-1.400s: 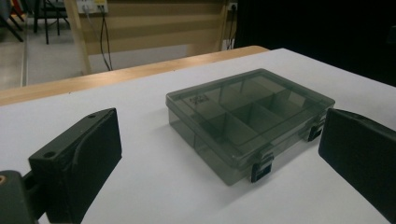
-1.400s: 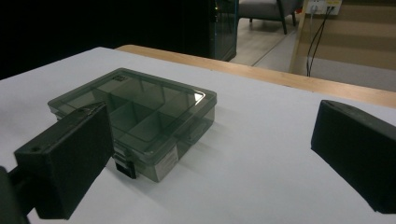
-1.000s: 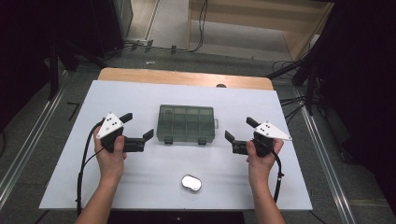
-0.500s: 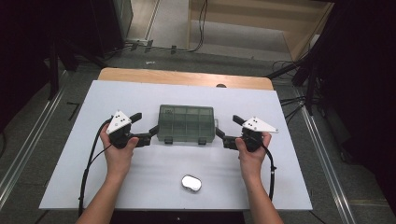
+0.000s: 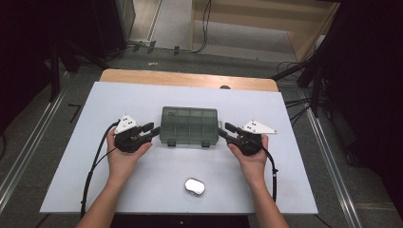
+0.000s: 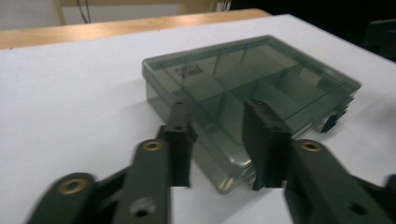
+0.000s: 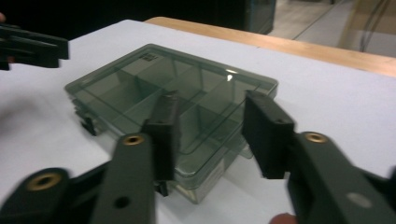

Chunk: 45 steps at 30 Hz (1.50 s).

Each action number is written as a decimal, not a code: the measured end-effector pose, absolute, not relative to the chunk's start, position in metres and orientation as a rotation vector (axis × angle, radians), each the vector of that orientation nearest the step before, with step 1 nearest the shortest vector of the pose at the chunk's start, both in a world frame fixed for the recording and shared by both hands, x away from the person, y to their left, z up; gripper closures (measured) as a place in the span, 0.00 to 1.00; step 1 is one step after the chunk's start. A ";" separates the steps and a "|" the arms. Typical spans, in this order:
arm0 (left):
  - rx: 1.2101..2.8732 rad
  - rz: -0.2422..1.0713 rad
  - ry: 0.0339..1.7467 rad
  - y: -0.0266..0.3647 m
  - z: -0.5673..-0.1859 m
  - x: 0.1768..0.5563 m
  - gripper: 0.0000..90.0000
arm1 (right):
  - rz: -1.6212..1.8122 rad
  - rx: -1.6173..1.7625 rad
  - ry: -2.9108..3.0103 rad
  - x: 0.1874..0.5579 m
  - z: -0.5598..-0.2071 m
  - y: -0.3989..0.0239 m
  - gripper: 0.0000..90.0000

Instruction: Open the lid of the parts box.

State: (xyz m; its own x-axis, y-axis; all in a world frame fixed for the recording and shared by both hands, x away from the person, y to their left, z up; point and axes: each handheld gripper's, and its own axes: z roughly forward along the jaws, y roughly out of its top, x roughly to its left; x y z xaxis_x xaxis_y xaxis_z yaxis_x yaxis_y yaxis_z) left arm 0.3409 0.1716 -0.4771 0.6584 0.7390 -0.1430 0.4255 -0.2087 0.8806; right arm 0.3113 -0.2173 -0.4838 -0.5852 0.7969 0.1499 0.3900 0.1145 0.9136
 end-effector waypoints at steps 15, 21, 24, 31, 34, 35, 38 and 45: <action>1.964 0.266 0.893 0.177 -0.487 0.347 0.99 | 1.270 1.177 2.227 0.316 -0.496 -0.218 0.95; 2.004 0.216 0.900 0.174 -0.494 0.349 0.99 | 1.238 1.195 2.292 0.318 -0.502 -0.220 0.98; 2.011 0.205 0.905 0.173 -0.496 0.350 0.99 | 1.217 1.197 2.324 0.319 -0.505 -0.220 0.98; 2.036 0.194 0.916 0.172 -0.500 0.351 0.99 | 1.173 1.153 2.381 0.320 -0.508 -0.216 0.98; 2.042 0.194 0.911 0.172 -0.500 0.351 0.99 | 1.165 1.150 2.380 0.320 -0.509 -0.215 0.98; 2.044 0.193 0.909 0.172 -0.500 0.351 0.99 | 1.165 1.150 2.381 0.320 -0.508 -0.215 0.98; 2.050 0.198 0.895 0.173 -0.500 0.351 0.99 | 1.160 1.151 2.380 0.319 -0.508 -0.215 0.98; 2.072 0.198 0.883 0.173 -0.501 0.351 0.99 | 1.171 1.138 2.378 0.318 -0.507 -0.214 0.98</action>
State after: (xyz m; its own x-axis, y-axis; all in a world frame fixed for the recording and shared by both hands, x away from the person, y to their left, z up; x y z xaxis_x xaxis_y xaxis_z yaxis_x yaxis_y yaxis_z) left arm 0.3509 0.1726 -0.5014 0.7380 0.6531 -0.1699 0.5181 -0.3869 0.7628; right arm 0.3185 -0.2141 -0.5066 -0.6612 0.7427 0.1059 0.5367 0.3696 0.7585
